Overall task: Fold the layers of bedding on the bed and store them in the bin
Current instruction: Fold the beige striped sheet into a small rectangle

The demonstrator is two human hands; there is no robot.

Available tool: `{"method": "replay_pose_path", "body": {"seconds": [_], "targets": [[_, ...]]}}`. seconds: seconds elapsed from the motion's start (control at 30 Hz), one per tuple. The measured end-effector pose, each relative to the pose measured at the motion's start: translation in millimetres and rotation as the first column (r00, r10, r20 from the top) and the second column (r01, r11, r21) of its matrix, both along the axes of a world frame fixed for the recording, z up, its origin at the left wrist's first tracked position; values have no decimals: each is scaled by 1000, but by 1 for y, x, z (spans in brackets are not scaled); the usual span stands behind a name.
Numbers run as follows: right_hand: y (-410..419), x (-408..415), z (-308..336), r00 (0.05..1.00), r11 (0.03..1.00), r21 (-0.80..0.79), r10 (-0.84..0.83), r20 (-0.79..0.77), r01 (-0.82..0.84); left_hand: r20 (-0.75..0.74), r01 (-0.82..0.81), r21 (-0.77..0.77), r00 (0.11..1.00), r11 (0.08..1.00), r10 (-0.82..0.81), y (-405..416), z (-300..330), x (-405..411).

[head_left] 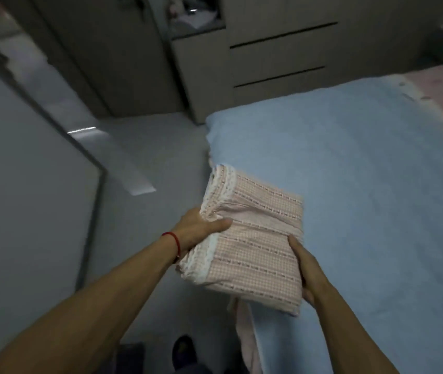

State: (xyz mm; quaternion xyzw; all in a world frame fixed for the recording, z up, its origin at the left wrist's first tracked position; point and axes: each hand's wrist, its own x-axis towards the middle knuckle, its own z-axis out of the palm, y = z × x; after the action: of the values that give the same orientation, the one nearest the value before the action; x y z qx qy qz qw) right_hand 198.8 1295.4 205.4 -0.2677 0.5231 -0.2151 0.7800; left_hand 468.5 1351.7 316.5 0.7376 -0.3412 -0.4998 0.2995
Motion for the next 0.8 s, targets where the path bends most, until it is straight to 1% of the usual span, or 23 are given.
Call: {"method": "replay_pose_path", "body": {"seconds": [0.03, 0.07, 0.1, 0.13, 0.2, 0.27, 0.3, 0.37, 0.4, 0.5, 0.53, 0.63, 0.7, 0.73, 0.8], "targets": [[-3, 20, 16, 996, 996, -21, 87, 28, -86, -59, -101, 3, 993, 995, 101, 23, 5, 22], [1, 52, 32, 977, 978, -48, 207, 48, -205, -108, -239, 11, 965, 971, 239, 64, 12, 48], [5, 74, 46, 951, 951, -76, 304, 60, -300, -148, -345, 33, 926, 938, 346, 94, 16, 62], [11, 105, 57, 913, 911, -106, 405, 50, -399, -167, -460, 55, 871, 886, 462, 131, 19, 78], [38, 160, 74, 828, 815, -177, 561, 3, -552, -187, -643, 83, 740, 761, 646, 205, 17, 100], [84, 214, 91, 710, 685, -236, 703, -32, -689, -226, -777, 74, 597, 625, 769, 284, 8, 111], [118, 246, 91, 624, 592, -244, 778, -73, -768, -264, -847, 84, 489, 525, 831, 336, 2, 113], [164, 279, 92, 531, 485, -280, 838, -123, -829, -316, -901, 133, 357, 413, 879, 397, -4, 108], [205, 303, 94, 434, 382, -297, 891, -133, -875, -330, -938, 142, 257, 317, 908, 445, -11, 105], [278, 340, 91, 289, 236, -300, 946, -146, -924, -331, -961, 212, 99, 176, 938, 532, -33, 97], [305, 350, 86, 240, 182, -298, 955, -174, -937, -336, -963, 227, 60, 143, 940, 564, -42, 93], [389, 376, 67, 131, 75, -262, 970, -204, -962, -409, -971, 235, -56, 45, 911, 647, -65, 78], [433, 382, 54, 145, 89, -223, 958, -249, -971, -452, -969, 245, -98, 18, 887, 690, -80, 75], [454, 383, 47, 166, 106, -220, 947, -274, -970, -479, -968, 252, -122, 3, 870, 709, -87, 75], [492, 389, 34, 183, 109, -223, 921, -345, -969, -504, -962, 271, -174, -37, 846, 740, -101, 81]]}}
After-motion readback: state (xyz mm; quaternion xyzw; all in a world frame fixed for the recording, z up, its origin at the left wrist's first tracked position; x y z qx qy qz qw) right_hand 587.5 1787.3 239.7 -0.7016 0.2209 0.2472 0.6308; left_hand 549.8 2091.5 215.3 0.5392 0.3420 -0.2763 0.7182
